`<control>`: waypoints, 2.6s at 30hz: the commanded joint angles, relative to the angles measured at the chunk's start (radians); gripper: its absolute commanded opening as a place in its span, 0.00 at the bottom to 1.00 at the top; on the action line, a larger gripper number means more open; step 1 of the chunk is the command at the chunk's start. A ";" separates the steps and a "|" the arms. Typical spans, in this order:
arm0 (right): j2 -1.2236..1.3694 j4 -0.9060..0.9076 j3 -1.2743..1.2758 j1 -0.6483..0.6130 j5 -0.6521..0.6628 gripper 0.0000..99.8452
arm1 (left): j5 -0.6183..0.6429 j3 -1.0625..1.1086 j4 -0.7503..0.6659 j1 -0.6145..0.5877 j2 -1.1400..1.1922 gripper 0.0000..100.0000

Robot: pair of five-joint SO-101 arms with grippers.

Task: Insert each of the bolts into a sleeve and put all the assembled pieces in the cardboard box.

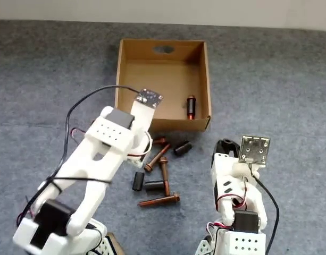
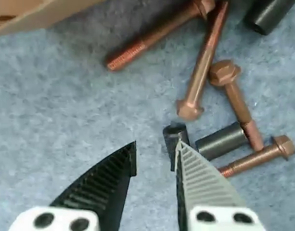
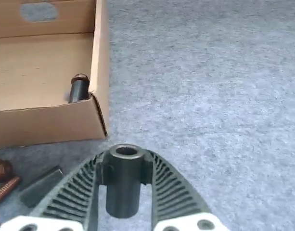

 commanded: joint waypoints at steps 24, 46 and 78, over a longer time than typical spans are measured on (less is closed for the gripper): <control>-0.015 -0.019 0.064 0.008 -0.011 0.01 | -0.548 -0.283 -0.270 -0.036 0.427 0.14; -0.015 -0.019 0.064 0.008 -0.011 0.01 | -0.554 -0.085 -0.216 -0.101 0.243 0.01; -0.015 -0.018 0.079 0.008 -0.009 0.01 | -0.634 0.216 -0.313 -0.277 0.159 0.17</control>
